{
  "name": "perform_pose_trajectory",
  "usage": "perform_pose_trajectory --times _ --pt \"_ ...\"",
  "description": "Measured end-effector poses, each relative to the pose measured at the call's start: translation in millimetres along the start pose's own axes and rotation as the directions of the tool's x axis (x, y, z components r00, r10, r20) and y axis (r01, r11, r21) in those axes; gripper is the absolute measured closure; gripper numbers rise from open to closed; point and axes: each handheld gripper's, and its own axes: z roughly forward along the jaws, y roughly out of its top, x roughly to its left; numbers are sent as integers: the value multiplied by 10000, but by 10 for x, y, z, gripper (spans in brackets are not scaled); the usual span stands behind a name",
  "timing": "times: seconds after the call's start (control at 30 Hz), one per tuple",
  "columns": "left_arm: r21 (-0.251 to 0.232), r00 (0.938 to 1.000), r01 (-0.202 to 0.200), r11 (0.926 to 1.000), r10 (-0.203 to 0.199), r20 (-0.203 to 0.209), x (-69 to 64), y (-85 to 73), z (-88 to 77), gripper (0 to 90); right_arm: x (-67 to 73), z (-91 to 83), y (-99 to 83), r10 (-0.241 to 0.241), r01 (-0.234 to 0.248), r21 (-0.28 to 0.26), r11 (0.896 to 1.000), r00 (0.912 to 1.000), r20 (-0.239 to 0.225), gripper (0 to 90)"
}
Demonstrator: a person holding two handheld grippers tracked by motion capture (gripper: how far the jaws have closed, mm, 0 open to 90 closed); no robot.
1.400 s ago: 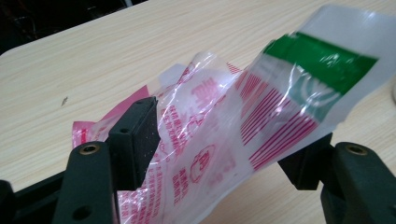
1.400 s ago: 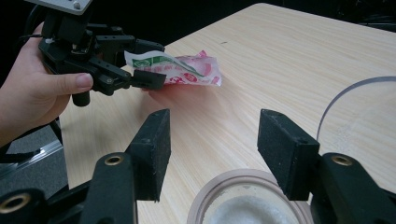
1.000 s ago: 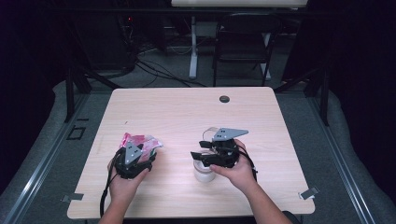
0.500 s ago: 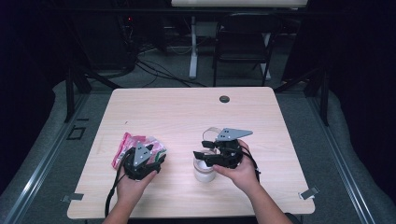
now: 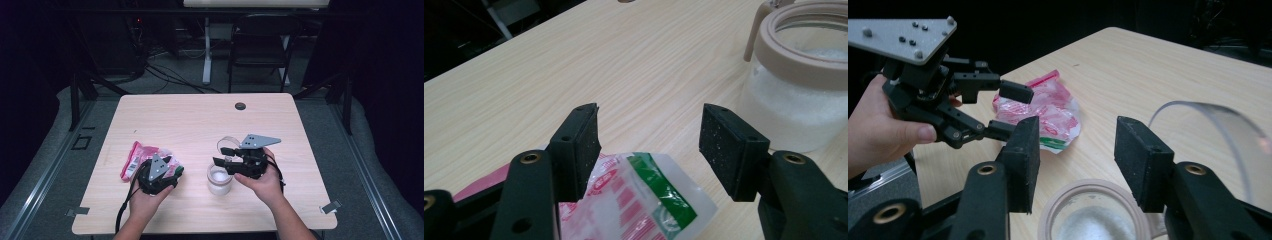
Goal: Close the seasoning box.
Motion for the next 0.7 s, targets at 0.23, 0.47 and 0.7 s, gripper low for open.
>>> perform_pose_trajectory --times 0.23,0.47,0.7 --pt "42 9999 -45 10000 45 123 -23 7 11 420 -92 -181 61 144 -140 -256 9996 9998 162 645" --pt "56 9999 2 10000 -3 170 -26 7 15 425 -187 -325 89 349 -336 -297 9990 9984 443 748" --pt "143 9999 -29 9999 27 139 -19 4 20 429 -278 -418 87 469 -449 -298 9985 9963 720 816"
